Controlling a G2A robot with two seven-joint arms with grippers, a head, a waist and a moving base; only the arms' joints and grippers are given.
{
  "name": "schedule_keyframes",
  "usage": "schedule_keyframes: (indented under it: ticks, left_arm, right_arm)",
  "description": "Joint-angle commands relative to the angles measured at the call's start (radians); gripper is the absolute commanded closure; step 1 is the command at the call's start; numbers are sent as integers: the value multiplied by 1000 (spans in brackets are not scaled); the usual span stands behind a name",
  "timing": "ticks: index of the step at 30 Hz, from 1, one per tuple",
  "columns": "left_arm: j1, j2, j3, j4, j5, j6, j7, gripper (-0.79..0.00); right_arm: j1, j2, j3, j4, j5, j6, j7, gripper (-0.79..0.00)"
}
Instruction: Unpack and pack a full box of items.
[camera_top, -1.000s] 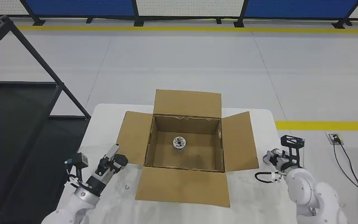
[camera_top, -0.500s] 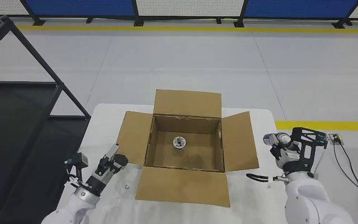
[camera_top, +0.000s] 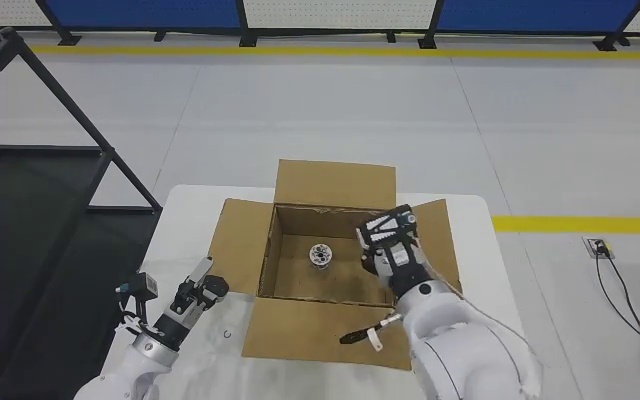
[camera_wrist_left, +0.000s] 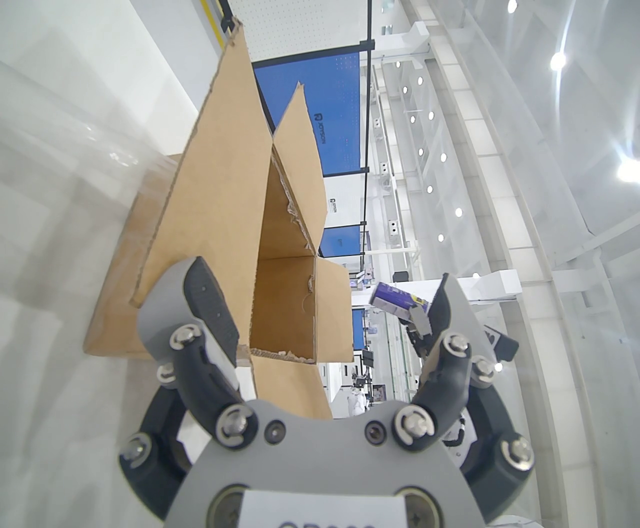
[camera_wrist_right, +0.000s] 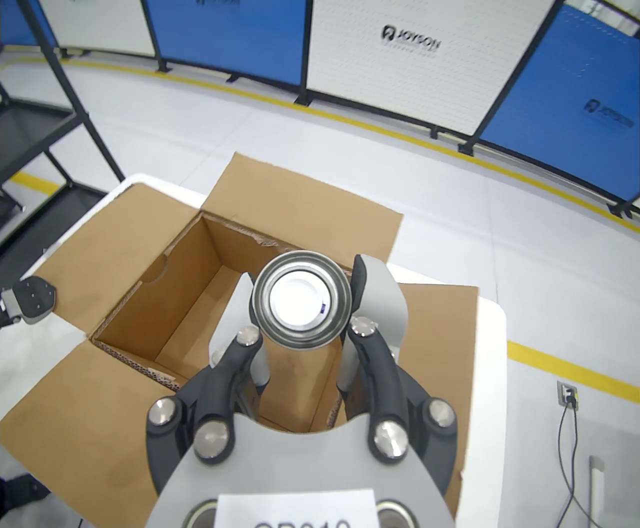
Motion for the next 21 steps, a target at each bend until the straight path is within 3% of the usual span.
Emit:
schedule_keyframes:
  ticks: [1,6,13,21]
  left_arm:
    - [0,0,0,0,0,0,0,-785]
    - [0,0,0,0,0,0,0,-785]
    - [0,0,0,0,0,0,0,-785]
    - [0,0,0,0,0,0,0,-785]
  right_arm:
    - [84,-14,-39,103,50,-22,34,0]
    - [213,-45,-105,318,127,-89,58,0]
    - [270,-72,-159,502,113,-88,93,0]
    - [304,-104,-176,708,174,-69,30,0]
